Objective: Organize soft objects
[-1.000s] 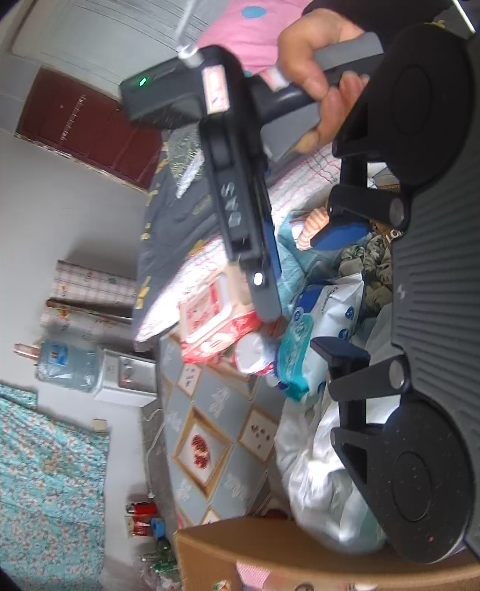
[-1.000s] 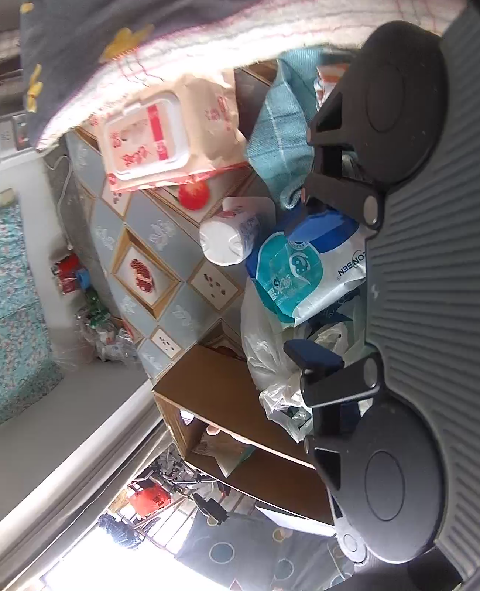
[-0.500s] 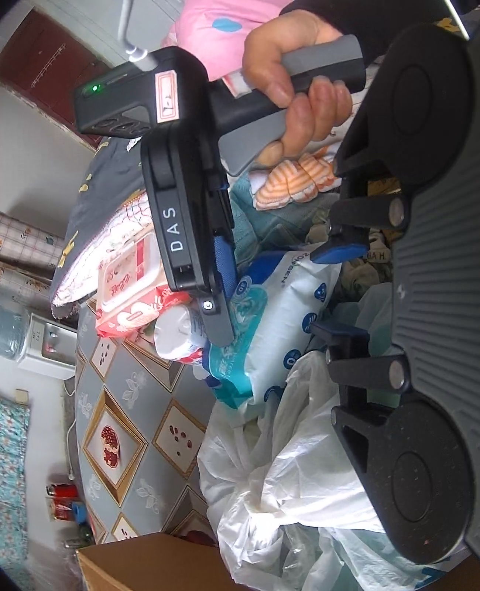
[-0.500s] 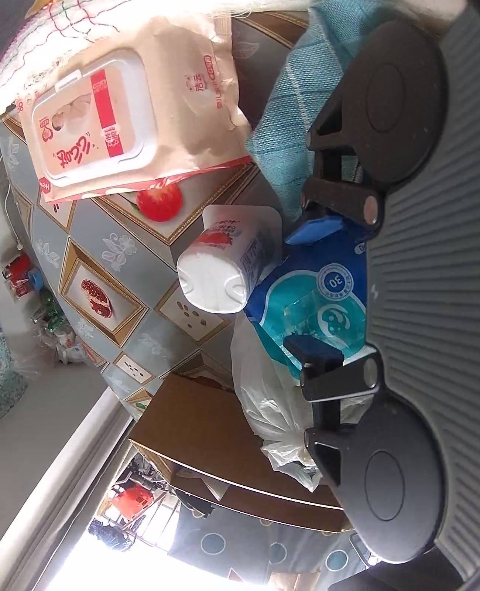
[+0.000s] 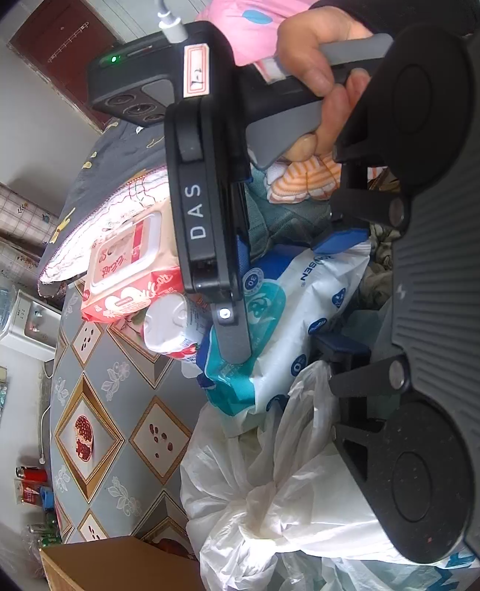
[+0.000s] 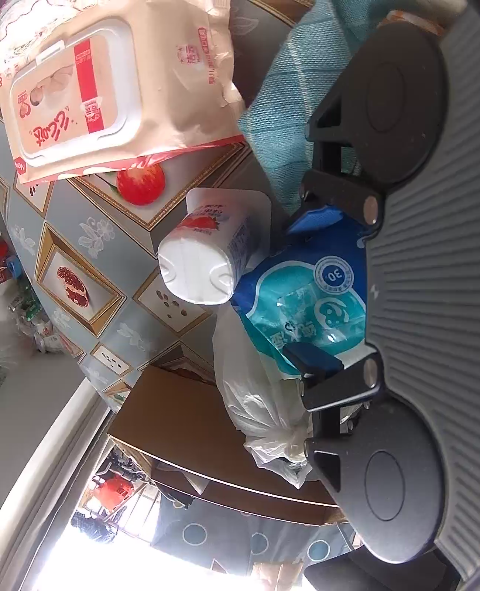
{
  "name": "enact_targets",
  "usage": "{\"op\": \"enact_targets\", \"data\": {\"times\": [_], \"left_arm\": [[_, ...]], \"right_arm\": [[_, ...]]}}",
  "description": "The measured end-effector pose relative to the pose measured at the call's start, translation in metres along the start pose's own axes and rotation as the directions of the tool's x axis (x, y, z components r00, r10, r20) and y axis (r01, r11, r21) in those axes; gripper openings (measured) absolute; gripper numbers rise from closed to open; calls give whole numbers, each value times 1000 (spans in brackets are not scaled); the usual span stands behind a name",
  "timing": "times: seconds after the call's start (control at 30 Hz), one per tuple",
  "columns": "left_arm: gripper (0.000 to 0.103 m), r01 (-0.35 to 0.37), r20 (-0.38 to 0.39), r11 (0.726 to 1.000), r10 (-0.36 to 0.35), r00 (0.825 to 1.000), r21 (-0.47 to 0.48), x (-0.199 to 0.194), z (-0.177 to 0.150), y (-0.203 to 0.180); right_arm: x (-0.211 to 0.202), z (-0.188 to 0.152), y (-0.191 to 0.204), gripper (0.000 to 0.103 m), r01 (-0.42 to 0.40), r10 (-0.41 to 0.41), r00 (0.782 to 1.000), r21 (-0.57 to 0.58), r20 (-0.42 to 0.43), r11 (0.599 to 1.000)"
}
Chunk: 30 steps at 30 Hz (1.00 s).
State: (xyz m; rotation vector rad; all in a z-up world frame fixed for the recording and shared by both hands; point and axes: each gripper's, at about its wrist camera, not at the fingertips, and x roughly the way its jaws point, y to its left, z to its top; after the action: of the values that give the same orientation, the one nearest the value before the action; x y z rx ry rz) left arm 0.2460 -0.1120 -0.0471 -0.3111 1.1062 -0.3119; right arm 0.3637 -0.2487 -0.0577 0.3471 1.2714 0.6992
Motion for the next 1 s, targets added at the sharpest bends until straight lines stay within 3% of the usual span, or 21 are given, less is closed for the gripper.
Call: {"op": "enact_targets", "data": {"times": [0.27,0.67,1.0], "left_arm": [[47,53,60,998,-54,997,16,-26,-1,-7],[47,79,191,988,-103,976,130,-79,-18,-25],[46,53,328,987,-100,939,149,-151,-32,-13]], "right_arm": [[-37,-13,2,54,-13,9,998,54,66,998],[-95,-43,34,52,-21,5,981,79,192,997],[-116,-45,116,52,-23,32,967,-39,253,999]]}}
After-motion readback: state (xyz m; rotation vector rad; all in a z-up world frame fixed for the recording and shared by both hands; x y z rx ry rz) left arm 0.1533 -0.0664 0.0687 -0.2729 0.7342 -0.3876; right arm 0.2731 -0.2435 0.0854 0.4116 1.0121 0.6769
